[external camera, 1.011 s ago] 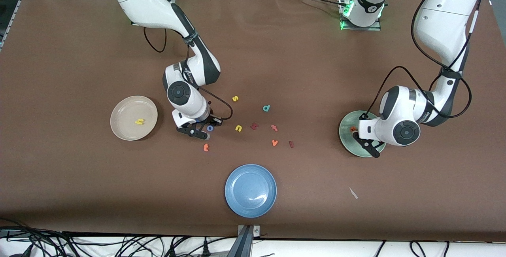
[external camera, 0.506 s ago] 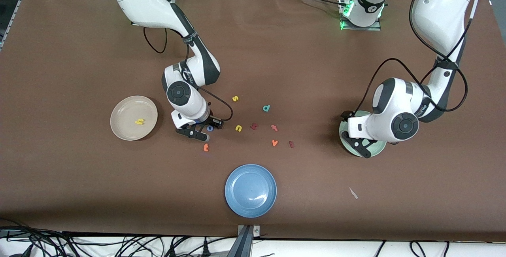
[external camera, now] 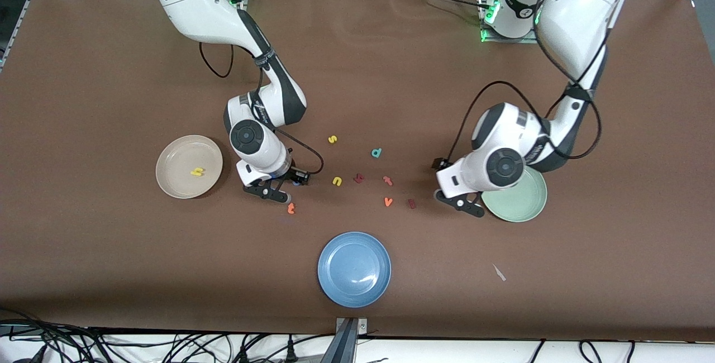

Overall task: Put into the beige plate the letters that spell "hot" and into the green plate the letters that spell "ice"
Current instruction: 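Grasp the pink l with the left gripper while the right gripper holds the o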

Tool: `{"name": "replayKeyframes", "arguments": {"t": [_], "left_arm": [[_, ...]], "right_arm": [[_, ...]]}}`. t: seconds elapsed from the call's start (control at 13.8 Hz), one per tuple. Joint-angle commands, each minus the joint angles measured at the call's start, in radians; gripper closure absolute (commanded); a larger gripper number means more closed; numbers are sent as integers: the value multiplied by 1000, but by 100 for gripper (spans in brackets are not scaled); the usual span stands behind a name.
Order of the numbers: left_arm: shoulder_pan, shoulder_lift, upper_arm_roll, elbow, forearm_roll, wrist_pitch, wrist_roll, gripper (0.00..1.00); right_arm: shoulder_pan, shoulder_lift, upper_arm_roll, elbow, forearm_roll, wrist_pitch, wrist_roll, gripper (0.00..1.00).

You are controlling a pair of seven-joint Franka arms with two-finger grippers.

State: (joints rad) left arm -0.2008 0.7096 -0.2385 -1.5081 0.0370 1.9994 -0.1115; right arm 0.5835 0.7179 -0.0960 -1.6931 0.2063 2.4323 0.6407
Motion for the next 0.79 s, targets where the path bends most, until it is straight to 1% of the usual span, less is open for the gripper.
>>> {"name": "replayKeyframes", "arguments": {"t": [0.0, 0.22, 0.29, 0.43, 0.58, 0.65, 0.72], "left_arm": [[-35, 100, 10, 159, -23, -17, -155, 0], [-80, 168, 10, 261, -22, -14, -383, 0], [-104, 201, 13, 310, -22, -2, -474, 0], [-156, 255, 39, 359, -14, 71, -621, 0], [-187, 280, 83, 362, -12, 122, -637, 0], [-189, 287, 93, 362, -12, 136, -636, 0], [-189, 289, 93, 361, -11, 140, -634, 4]], "right_arm": [[-8, 35, 7, 45, -16, -15, -9, 42], [-7, 49, 7, 59, -8, -15, -3, 42], [-7, 48, 7, 61, -7, -15, -3, 45], [-7, 49, 7, 73, -8, -15, -4, 48], [-7, 51, 7, 75, -7, -15, -4, 51], [-7, 51, 7, 75, -7, -15, -4, 51], [-7, 51, 9, 75, -7, -15, -4, 54]]}}
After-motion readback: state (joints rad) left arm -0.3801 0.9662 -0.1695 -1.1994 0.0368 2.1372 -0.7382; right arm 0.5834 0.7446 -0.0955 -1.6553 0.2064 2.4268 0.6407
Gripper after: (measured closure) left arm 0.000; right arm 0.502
